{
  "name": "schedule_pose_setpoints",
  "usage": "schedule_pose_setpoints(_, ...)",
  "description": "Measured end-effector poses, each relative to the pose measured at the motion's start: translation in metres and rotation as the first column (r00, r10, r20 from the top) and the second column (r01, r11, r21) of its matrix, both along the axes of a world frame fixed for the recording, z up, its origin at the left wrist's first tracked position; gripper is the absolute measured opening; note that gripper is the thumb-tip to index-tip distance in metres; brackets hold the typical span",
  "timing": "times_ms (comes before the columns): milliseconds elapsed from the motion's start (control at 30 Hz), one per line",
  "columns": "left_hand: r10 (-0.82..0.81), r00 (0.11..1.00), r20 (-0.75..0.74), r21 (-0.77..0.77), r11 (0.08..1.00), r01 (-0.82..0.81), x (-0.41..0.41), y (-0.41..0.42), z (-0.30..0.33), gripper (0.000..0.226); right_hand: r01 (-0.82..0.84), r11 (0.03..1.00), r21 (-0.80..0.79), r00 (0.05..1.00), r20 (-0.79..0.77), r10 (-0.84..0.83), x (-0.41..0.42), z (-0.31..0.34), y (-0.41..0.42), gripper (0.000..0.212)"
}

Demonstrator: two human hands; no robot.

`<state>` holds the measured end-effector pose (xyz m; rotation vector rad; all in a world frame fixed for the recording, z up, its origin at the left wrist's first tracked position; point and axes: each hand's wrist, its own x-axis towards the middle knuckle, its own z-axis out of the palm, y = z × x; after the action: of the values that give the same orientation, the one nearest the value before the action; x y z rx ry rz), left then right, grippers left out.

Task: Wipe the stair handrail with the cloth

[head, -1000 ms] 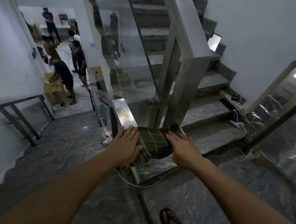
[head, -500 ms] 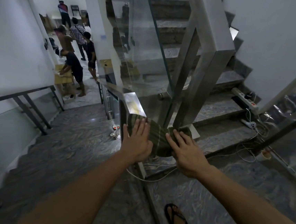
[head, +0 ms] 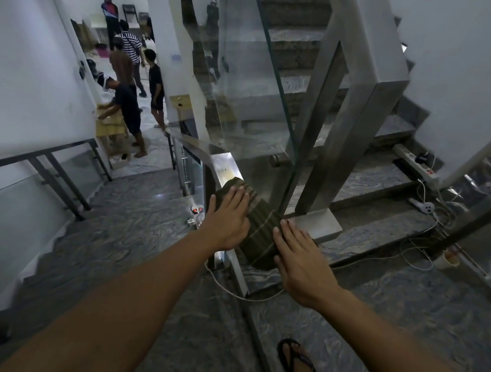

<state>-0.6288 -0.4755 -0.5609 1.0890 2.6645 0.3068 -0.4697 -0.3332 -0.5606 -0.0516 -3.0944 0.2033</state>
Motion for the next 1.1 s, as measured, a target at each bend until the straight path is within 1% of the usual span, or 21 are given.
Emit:
schedule_pose_setpoints(33, -0.016, 1.000, 0.010, 0.000, 1.000, 0.016, -0.006, -0.001, -0.001, 0.060, 0.010, 1.000, -0.006, 1.000, -0.011, -0.010, -0.004, 0.002, -0.004, 0.062)
schedule_pose_setpoints(100, -0.044, 0.999, 0.016, -0.009, 0.999, 0.044, -0.016, -0.002, -0.001, 0.060, 0.003, 0.997, -0.075, 1.000, -0.019, -0.004, -0.014, 0.009, -0.011, 0.057)
schedule_pose_setpoints(167, -0.073, 0.997, 0.001, -0.031, 0.997, 0.073, -0.024, -0.003, -0.001, 0.061, -0.006, 0.983, -0.186, 1.000, -0.007, 0.005, -0.024, 0.013, -0.017, 0.047)
schedule_pose_setpoints(267, -0.120, 0.992, -0.027, -0.054, 0.991, 0.119, -0.036, -0.003, -0.001, 0.060, 0.031, 0.952, -0.304, 0.997, -0.060, -0.052, -0.033, 0.013, -0.027, 0.031)
schedule_pose_setpoints(333, -0.136, 0.990, -0.040, -0.054, 0.989, 0.134, -0.043, -0.003, -0.002, 0.059, 0.061, 0.931, -0.360, 0.993, -0.074, -0.094, -0.037, 0.008, -0.036, 0.028)
schedule_pose_setpoints(367, -0.140, 0.989, -0.040, -0.046, 0.989, 0.138, -0.046, -0.003, -0.003, 0.060, 0.076, 0.926, -0.370, 0.992, -0.067, -0.109, -0.038, 0.006, -0.041, 0.032)
schedule_pose_setpoints(400, -0.142, 0.989, -0.037, -0.032, 0.989, 0.141, -0.049, -0.003, -0.005, 0.061, 0.091, 0.927, -0.363, 0.991, -0.059, -0.120, -0.039, 0.004, -0.045, 0.040)
schedule_pose_setpoints(467, -0.142, 0.990, -0.026, 0.004, 0.990, 0.142, -0.054, -0.003, -0.007, 0.064, 0.107, 0.949, -0.296, 0.990, -0.056, -0.129, -0.044, -0.002, -0.050, 0.060)
schedule_pose_setpoints(533, -0.138, 0.990, -0.033, 0.024, 0.990, 0.138, -0.060, -0.002, -0.010, 0.060, 0.100, 0.975, -0.197, 0.992, -0.061, -0.113, -0.049, -0.006, -0.054, 0.067)
schedule_pose_setpoints(600, -0.131, 0.990, -0.048, 0.030, 0.991, 0.133, -0.066, -0.002, -0.011, 0.056, 0.127, 0.981, -0.148, 0.989, -0.052, -0.136, -0.054, -0.007, -0.057, 0.065)
schedule_pose_setpoints(667, -0.137, 0.989, -0.056, 0.033, 0.990, 0.139, -0.073, -0.002, -0.011, 0.055, 0.150, 0.978, -0.142, 0.986, -0.050, -0.159, -0.059, -0.006, -0.058, 0.063)
schedule_pose_setpoints(800, -0.171, 0.982, -0.079, 0.022, 0.985, 0.174, -0.085, -0.002, -0.011, 0.064, 0.177, 0.979, -0.105, 0.983, -0.027, -0.181, -0.067, -0.008, -0.059, 0.060)
schedule_pose_setpoints(900, -0.178, 0.976, -0.129, -0.008, 0.984, 0.178, -0.094, -0.001, -0.012, 0.066, 0.200, 0.977, -0.074, 0.979, -0.033, -0.203, -0.076, -0.011, -0.061, 0.056)
schedule_pose_setpoints(1000, -0.157, 0.973, -0.168, -0.029, 0.988, 0.154, -0.102, 0.000, -0.013, 0.066, 0.219, 0.972, -0.081, 0.975, -0.016, -0.221, -0.086, -0.010, -0.066, 0.058)
schedule_pose_setpoints(1100, -0.134, 0.978, -0.161, -0.034, 0.991, 0.130, -0.111, 0.002, -0.013, 0.068, 0.208, 0.972, -0.110, 0.978, -0.009, -0.211, -0.095, -0.007, -0.069, 0.066)
